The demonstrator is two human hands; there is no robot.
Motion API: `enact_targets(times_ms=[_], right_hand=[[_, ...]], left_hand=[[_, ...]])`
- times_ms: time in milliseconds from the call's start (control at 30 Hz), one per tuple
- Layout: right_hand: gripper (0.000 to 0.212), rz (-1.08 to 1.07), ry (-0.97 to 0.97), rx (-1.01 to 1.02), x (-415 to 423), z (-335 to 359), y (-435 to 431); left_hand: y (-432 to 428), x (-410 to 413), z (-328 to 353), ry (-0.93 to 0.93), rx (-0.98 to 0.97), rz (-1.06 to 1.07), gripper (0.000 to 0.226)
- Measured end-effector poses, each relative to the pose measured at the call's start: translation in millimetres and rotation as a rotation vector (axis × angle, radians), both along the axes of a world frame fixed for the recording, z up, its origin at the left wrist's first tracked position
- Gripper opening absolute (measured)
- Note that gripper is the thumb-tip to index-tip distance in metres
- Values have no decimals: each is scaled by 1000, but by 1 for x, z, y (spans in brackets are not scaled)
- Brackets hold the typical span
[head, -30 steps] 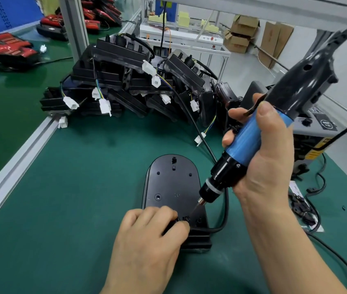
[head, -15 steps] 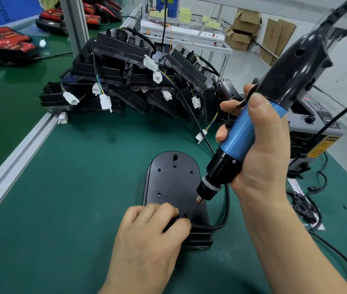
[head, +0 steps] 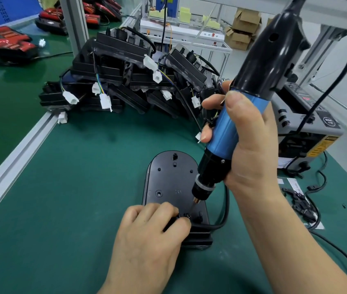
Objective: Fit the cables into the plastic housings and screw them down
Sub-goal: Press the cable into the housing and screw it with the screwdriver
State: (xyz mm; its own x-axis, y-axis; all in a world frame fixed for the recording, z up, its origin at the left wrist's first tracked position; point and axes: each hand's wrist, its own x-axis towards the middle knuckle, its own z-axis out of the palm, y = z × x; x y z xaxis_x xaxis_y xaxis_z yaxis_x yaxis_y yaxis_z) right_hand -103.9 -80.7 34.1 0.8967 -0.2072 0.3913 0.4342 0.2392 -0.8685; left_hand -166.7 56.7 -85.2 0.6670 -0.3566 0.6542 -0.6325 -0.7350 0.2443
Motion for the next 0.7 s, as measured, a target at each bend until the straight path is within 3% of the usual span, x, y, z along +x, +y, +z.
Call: enact_targets(times_ms=[200, 367, 567, 700], right_hand=[[24, 86, -42, -43, -3, 0, 2], [38, 102, -52, -32, -4, -1, 1], [15, 96, -49, -46, -2, -2, 1], [22, 115, -53, -27, -3, -3, 2]], left_hand=[[0, 0, -2, -1, -6, -2, 13], [0, 0, -1, -11, -7, 2, 12], [0, 1, 0, -23, 1, 0, 16], [-1, 2, 0, -19, -2, -1, 17]])
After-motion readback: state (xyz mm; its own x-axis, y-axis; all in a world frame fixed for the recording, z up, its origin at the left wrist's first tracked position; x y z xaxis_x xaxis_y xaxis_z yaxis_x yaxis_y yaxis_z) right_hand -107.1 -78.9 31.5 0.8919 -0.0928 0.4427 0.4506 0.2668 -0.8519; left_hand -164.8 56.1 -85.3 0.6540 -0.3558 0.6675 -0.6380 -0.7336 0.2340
